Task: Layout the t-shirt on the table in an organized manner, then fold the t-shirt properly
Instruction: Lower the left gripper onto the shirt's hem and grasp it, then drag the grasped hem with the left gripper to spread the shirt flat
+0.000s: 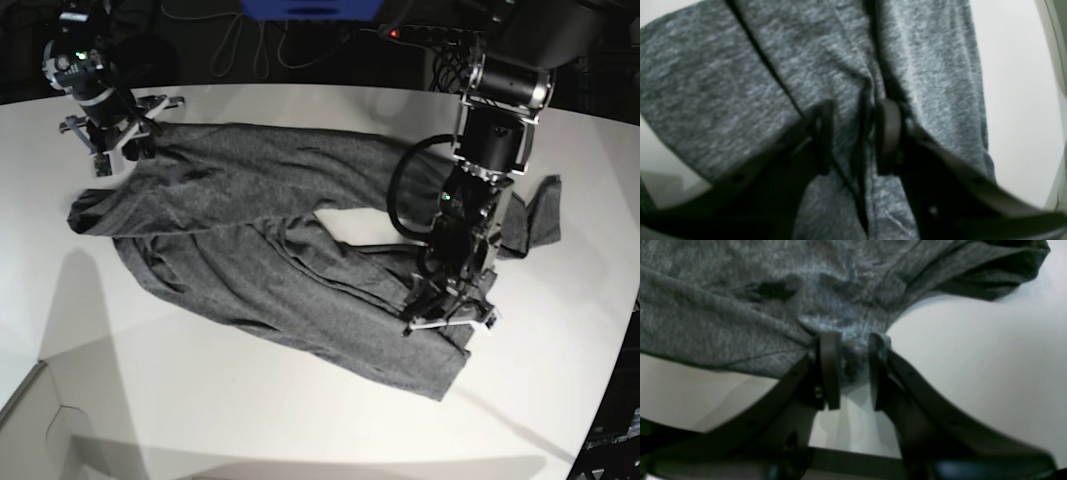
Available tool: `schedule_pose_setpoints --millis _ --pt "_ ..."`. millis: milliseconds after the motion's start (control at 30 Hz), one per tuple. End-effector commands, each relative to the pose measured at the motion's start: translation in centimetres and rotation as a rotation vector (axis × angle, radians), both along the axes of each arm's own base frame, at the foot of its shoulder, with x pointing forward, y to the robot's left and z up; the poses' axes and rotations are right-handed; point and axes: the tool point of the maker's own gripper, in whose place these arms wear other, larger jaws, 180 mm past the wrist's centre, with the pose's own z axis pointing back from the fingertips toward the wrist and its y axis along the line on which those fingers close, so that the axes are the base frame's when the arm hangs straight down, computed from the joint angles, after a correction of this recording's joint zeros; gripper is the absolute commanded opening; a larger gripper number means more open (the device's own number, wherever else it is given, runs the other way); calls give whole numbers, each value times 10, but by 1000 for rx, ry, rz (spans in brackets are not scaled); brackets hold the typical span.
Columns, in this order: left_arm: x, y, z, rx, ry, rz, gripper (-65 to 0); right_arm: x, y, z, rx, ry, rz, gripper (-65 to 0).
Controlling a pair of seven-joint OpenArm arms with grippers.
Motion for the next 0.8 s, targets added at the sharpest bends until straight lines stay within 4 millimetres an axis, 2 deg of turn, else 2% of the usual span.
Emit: schedule_pose_setpoints --millis 0,100,233,433,533,667,767 --pt "13 -7 17 -18 -43 -12 -480 5 -1 9 -2 -37 1 -499" --pt "14 -8 17 -19 -43 -13 -524 5 -2 9 -3 -37 0 -499" --pt "13 -8 15 -19 -39 -13 -650 5 -3 9 -4 -37 -3 -499" --pt "15 -11 22 -28 -58 -17 -648 5 -2 9 -3 -37 0 -499" --pt "20 -17 49 -46 -137 -36 -648 10 -2 11 -3 -49 0 -499" --pt "13 -30 90 -76 -264 -65 -648 12 -3 13 -4 -56 -3 -499" --pt "-2 -24 102 -69 -308 -78 -648 13 -2 12 -2 -55 -1 -499"
